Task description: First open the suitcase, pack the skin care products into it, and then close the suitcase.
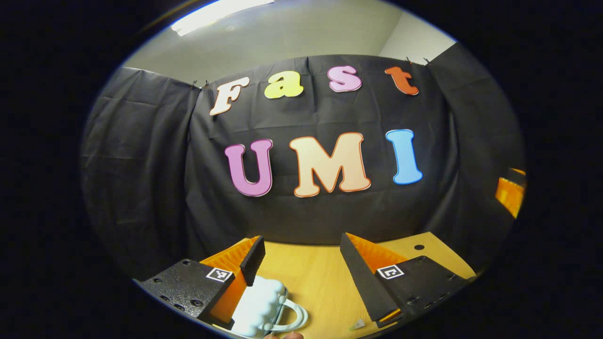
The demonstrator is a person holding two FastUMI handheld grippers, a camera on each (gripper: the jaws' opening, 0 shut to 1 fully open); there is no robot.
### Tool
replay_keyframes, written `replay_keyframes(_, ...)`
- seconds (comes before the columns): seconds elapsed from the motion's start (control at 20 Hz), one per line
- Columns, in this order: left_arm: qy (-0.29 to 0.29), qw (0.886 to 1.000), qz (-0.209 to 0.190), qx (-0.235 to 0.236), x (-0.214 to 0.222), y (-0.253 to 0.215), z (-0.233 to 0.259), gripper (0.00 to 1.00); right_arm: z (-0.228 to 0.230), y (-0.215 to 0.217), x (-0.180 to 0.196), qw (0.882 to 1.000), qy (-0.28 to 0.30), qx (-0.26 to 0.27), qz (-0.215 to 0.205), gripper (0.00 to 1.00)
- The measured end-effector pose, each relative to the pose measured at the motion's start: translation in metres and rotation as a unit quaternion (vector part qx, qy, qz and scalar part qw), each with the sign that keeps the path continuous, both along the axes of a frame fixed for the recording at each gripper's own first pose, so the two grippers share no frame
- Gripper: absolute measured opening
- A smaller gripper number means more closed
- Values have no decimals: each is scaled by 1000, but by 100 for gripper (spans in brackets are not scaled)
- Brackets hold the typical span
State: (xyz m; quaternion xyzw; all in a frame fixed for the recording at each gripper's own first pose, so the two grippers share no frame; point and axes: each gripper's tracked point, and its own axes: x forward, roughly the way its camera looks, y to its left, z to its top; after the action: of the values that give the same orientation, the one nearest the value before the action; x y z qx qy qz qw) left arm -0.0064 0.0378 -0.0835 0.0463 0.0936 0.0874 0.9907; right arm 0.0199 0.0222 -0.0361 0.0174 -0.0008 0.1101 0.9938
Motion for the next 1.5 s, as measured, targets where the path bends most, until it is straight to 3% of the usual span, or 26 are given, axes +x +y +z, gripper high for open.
replay_keyframes(0.15, 65, 998, -2, 12, 0, 17, -56, 95, -9, 7, 3, 1000, 5, 8, -6, 99)
replay_keyframes(0.4, 192, 981, 5, -30, -11, 32, -157, 96, -32, 8, -1, 999, 51, 2, -20, 99)
replay_keyframes(0.6, 286, 958, -10, -33, -17, 29, -219, 96, -45, -3, 0, 996, 68, -14, -47, 98)
replay_keyframes(0.85, 348, 937, -24, -23, -17, 26, -273, 96, -53, -7, 3, 994, 87, -17, -66, 98)
replay_keyframes(1.0, 395, 917, -15, -52, -22, 27, -305, 92, -56, -4, 3, 993, 91, -25, -69, 98)
replay_keyframes(1.1, 418, 905, -13, -80, -26, 20, -319, 79, -57, -3, 3, 993, 89, -31, -71, 98)
replay_keyframes(1.25, 440, 892, -21, -103, -31, 17, -335, 73, -61, -4, 5, 992, 90, -40, -72, 98)
replay_keyframes(1.35, 448, 886, -26, -117, -35, 14, -337, 53, -64, -5, 7, 992, 91, -44, -75, 98)
replay_keyframes(1.4, 447, 886, -28, -121, -34, 15, -334, 30, -64, -5, 8, 992, 92, -45, -77, 99)
replay_keyframes(1.5, 448, 884, -38, -129, -35, 14, -327, 22, -66, -4, 8, 992, 92, -49, -76, 98)
